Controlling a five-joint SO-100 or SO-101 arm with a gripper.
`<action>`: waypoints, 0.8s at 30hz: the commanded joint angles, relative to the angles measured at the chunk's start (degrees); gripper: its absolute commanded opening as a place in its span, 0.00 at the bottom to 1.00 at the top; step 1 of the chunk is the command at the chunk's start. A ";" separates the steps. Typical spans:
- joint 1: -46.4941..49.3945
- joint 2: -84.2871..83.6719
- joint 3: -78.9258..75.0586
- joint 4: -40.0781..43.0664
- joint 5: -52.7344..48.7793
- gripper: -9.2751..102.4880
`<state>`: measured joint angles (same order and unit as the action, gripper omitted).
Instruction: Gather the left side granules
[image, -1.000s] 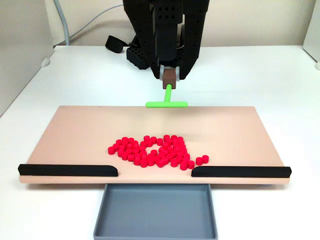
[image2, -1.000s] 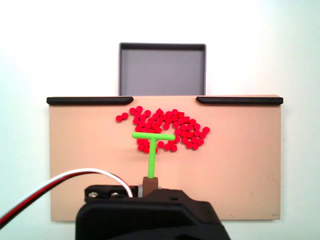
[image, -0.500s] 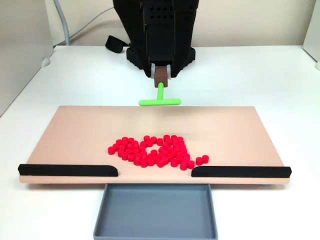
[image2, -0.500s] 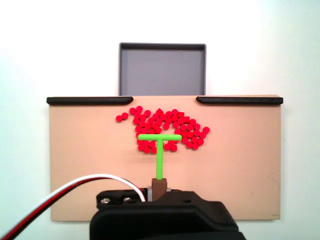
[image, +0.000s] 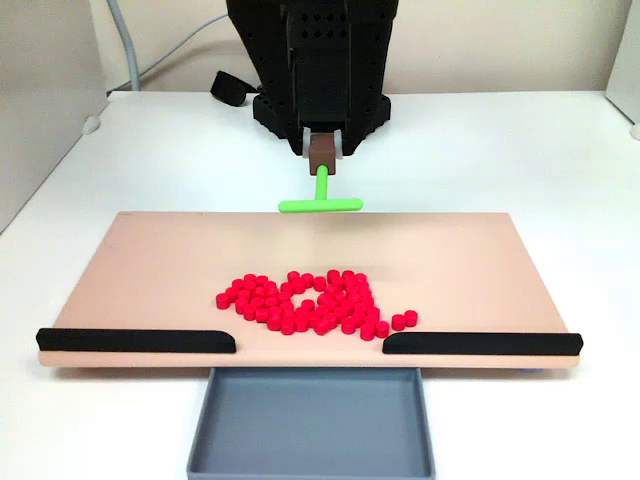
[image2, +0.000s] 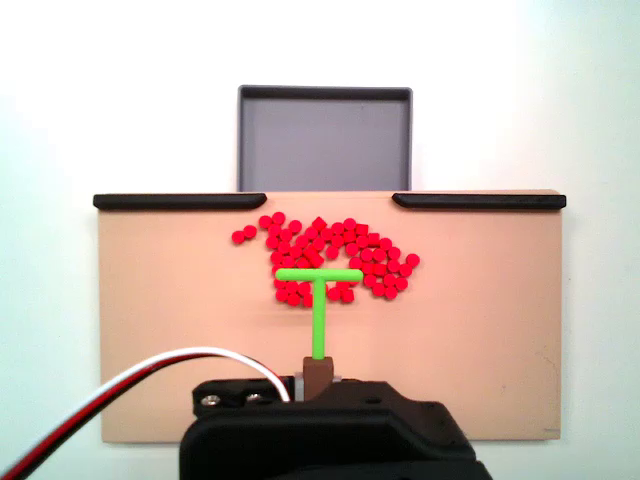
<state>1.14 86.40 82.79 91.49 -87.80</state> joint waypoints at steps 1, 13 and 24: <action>-0.18 0.53 -0.62 -0.35 0.97 0.08; 0.09 0.18 -0.35 0.26 0.62 0.08; -0.62 0.44 -0.35 0.26 -0.09 0.08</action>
<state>1.14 85.69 82.79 91.67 -87.89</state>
